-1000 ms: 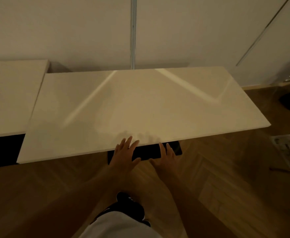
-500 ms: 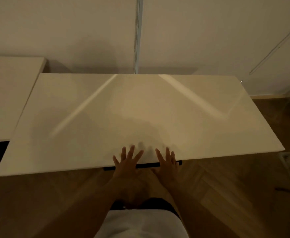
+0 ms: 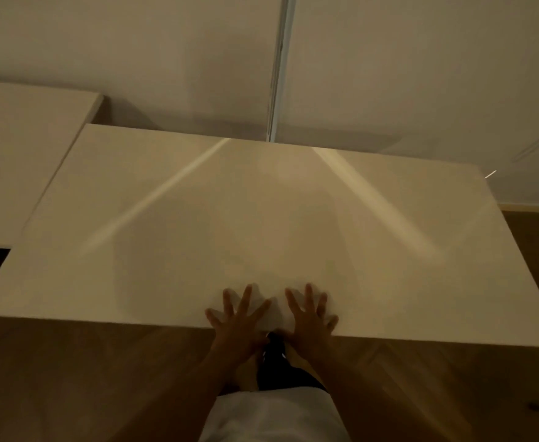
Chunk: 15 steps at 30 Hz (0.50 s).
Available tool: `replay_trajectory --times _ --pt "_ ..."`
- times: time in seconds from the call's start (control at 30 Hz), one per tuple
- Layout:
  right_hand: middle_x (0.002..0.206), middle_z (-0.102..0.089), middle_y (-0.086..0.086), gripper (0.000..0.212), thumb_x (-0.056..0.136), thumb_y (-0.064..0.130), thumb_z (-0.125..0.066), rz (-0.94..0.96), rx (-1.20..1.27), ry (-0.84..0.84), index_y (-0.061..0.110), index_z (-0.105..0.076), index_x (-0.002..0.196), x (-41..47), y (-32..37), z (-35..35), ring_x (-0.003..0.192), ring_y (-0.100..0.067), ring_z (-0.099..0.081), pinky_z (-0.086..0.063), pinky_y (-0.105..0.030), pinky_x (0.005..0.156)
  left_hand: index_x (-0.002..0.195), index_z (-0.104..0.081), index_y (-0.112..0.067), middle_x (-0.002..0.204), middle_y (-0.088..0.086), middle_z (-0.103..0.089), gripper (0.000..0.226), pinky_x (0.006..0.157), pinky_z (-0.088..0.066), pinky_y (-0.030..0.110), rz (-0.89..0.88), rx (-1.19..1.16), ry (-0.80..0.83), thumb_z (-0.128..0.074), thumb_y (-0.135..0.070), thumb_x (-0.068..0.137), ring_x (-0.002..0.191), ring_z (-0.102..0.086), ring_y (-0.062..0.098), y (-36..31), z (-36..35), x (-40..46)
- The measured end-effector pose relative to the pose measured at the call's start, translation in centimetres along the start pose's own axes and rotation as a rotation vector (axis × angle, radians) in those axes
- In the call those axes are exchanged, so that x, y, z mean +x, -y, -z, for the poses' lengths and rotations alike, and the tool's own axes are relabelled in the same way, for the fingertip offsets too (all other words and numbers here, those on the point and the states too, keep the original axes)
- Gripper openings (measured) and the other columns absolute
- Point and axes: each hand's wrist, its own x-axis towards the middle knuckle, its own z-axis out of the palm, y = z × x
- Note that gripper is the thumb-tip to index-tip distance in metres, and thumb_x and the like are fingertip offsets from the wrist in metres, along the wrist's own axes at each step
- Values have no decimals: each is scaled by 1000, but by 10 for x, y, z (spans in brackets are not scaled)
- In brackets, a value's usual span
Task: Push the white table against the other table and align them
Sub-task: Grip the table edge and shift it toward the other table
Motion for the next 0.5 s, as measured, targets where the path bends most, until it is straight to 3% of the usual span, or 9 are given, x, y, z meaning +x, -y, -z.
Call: replay_trajectory --times 0.13,0.2,0.3,0.4,0.5 --pt "158 36 2 103 78 78 -54 1 8 44 52 15 149 0 3 2 142 -42 32 -1 -77 108 127 36 -67 156 -4 37 78 105 -6 80 30 -26 -12 -11 -92 69 140 31 48 0 -8 3" --pt "158 35 1 104 78 76 -56 -10 18 44 52 16 149 -1 7 3 142 -42 32 -3 -78 108 136 25 -63 155 -5 37 79 106 -6 79 26 -27 11 -23 -86 78 140 32 47 2 -6 4" --pt "160 31 1 101 81 70 -58 -13 9 6 52 13 149 -2 8 2 144 -42 28 -9 -78 107 148 7 -57 157 -6 34 82 107 -11 77 59 -44 17 -23 -83 76 141 29 47 0 -5 7" --pt "161 30 2 103 79 69 -62 -34 28 21 54 13 149 0 9 3 145 -43 27 -11 -79 106 149 4 -55 160 -3 30 78 108 -11 76 57 -65 35 -42 -70 88 141 28 48 -2 -3 7" --pt "160 32 2 107 74 75 -61 -58 16 22 55 15 148 4 11 -2 144 -43 27 -9 -80 105 150 5 -55 161 -3 29 81 106 -9 79 59 -56 42 -48 -65 90 141 28 49 -5 0 8"
